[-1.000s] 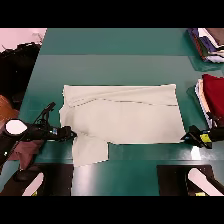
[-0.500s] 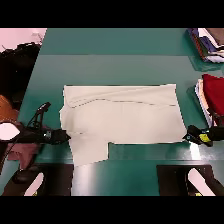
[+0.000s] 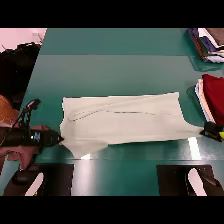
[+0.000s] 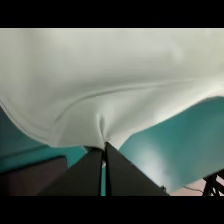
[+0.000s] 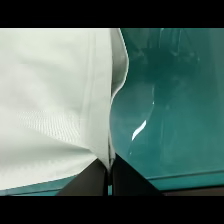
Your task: Fold the shirts.
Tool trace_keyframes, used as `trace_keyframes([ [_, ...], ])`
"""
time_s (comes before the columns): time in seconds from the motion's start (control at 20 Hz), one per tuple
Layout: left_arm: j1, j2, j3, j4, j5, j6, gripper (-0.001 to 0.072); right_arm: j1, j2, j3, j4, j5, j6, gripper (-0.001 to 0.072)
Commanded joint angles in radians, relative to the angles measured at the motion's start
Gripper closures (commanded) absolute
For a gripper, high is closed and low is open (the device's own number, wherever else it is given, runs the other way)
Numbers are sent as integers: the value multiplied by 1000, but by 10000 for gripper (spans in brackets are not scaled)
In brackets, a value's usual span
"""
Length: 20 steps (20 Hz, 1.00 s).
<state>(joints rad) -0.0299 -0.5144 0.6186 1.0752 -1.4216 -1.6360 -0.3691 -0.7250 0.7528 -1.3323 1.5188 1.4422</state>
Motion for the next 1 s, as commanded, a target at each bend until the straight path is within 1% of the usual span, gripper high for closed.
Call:
trace_keyframes([
  [0.0, 1, -185, 57, 21, 204, 72, 686, 5, -132, 99, 85, -69, 5, 694],
  [0.05, 1, -263, 83, 22, 277, 86, 686, 24, -198, 132, 100, -99, 4, 693],
  [0.15, 1, -416, 151, 21, 375, 116, 686, 91, -328, 204, 103, -150, 4, 693],
  [0.35, 1, -679, 300, 21, 455, 156, 685, 225, -579, 372, 111, -242, 9, 691],
  [0.45, 1, -763, 353, 21, 502, 156, 685, 265, -679, 452, 111, -256, 8, 690],
  [0.55, 1, -802, 380, 21, 550, 152, 683, 288, -760, 526, 113, -251, 8, 689],
  [0.6, 1, -805, 384, 21, 568, 151, 682, 294, -790, 559, 113, -241, 8, 661],
  [0.65, 1, -804, 391, 20, 573, 151, 589, 294, -816, 591, 115, -233, 8, 479],
  [0.7, 1, -803, 404, 19, 558, 151, 308, 291, -833, 616, 131, -223, -4, 381],
  [0.75, 1, -803, 423, 19, 529, 151, 142, 280, -840, 635, 171, -204, -43, 372],
  [0.85, 1, -799, 471, 19, 443, 151, 138, 239, -832, 637, 224, -164, -102, 364],
  [0.9, 1, -797, 491, 14, 407, 152, 236, 211, -829, 634, 223, -140, -108, 364],
  [0.95, 1, -797, 503, -8, 380, 153, 427, 177, -824, 618, 225, -116, -126, 364],
])
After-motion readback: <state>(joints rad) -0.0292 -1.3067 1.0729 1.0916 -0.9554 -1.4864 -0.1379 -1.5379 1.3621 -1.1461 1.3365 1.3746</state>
